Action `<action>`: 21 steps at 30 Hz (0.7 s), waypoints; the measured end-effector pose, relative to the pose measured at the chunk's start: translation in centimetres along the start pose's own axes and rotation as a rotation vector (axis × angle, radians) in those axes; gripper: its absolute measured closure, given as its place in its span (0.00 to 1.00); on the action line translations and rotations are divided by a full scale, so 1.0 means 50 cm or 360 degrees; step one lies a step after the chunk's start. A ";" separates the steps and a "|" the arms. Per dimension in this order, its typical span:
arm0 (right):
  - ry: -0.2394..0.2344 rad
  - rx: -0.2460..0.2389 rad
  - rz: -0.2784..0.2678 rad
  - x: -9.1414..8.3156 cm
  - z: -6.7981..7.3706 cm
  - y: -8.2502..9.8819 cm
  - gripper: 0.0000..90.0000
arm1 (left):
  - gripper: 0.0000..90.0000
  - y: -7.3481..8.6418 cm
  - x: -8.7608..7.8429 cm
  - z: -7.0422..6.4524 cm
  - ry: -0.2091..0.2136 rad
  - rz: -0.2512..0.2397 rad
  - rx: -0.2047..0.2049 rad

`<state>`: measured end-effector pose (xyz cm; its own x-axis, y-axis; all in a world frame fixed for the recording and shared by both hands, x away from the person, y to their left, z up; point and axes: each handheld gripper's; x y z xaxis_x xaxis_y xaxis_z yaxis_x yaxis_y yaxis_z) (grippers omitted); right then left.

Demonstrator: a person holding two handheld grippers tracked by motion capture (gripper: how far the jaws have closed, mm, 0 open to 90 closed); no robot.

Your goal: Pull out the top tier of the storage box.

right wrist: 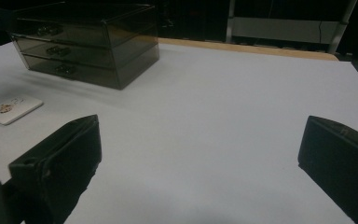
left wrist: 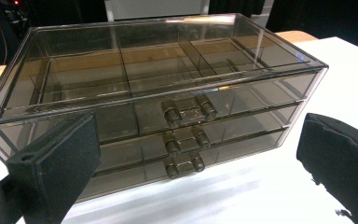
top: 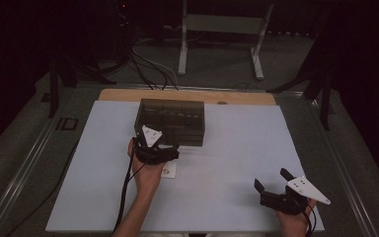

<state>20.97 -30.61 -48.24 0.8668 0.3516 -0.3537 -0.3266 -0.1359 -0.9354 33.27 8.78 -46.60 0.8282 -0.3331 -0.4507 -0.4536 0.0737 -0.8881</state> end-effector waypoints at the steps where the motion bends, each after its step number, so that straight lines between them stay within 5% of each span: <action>1: -0.0001 0.0001 0.0001 0.000 0.000 0.000 0.00 | 0.01 0.000 0.001 -0.001 -0.0003 0.0000 -0.0002; 21: -0.0001 0.0000 0.0006 0.001 0.001 0.000 0.00 | 0.01 0.005 0.024 -0.011 -0.0041 0.0039 -0.0026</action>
<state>20.99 -30.57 -48.27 0.8652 0.3518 -0.3572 -0.3298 -0.1372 -0.9340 33.96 7.87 -47.33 0.8250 -0.3068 -0.4746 -0.4790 0.0662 -0.8753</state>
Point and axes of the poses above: each handheld gripper's, and its own axes: x roughly forward along the jaws, y roughly out of its underside, z roughly to its left, and after that the axes turned 3 degrees about -x, right-handed
